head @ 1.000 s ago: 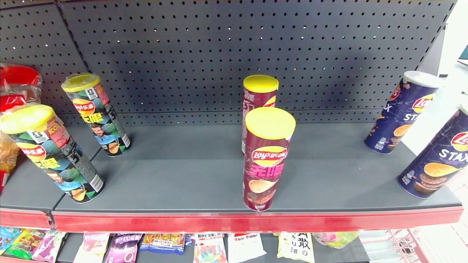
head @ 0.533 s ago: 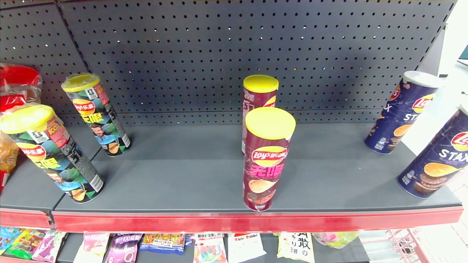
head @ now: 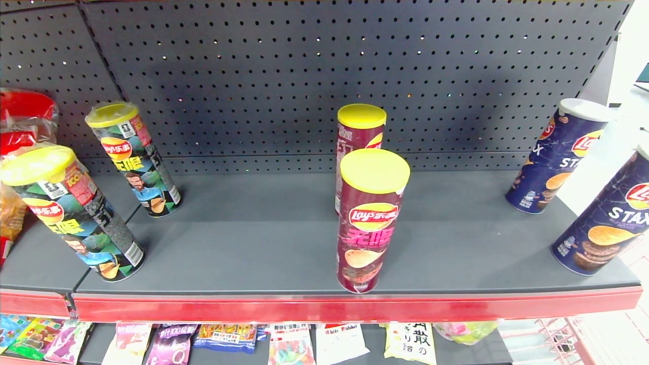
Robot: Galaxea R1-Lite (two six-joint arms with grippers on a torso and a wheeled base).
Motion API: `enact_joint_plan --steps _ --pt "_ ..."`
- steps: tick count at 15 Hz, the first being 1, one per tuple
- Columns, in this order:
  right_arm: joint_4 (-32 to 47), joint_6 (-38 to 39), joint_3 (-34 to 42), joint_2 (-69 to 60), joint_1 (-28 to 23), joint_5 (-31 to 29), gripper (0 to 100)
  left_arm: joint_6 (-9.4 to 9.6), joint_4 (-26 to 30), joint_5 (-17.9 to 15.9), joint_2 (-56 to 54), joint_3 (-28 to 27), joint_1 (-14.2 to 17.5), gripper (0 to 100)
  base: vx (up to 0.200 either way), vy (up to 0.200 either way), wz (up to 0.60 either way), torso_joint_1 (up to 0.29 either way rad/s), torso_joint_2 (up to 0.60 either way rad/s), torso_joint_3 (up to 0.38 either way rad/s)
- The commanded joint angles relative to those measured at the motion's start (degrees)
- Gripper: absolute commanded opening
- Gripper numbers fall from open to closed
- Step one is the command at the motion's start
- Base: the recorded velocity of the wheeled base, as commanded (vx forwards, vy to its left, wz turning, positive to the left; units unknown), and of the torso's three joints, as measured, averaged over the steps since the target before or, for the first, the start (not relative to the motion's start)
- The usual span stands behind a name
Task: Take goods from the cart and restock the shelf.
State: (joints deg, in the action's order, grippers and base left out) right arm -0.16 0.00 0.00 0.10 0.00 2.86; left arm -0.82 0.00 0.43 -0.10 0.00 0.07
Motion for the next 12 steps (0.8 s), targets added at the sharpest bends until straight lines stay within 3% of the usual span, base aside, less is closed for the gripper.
enact_joint_plan --steps 1,12 --pt "0.0 0.0 0.0 0.0 0.0 0.0 100 -0.06 0.0 0.0 0.1 0.0 0.0 100 0.000 0.000 0.00 0.000 0.00 0.000" --pt "0.0 -0.3 0.0 0.0 0.0 0.0 100 -0.06 0.0 0.0 0.1 0.0 0.0 100 0.000 0.000 0.00 0.000 0.00 0.000"
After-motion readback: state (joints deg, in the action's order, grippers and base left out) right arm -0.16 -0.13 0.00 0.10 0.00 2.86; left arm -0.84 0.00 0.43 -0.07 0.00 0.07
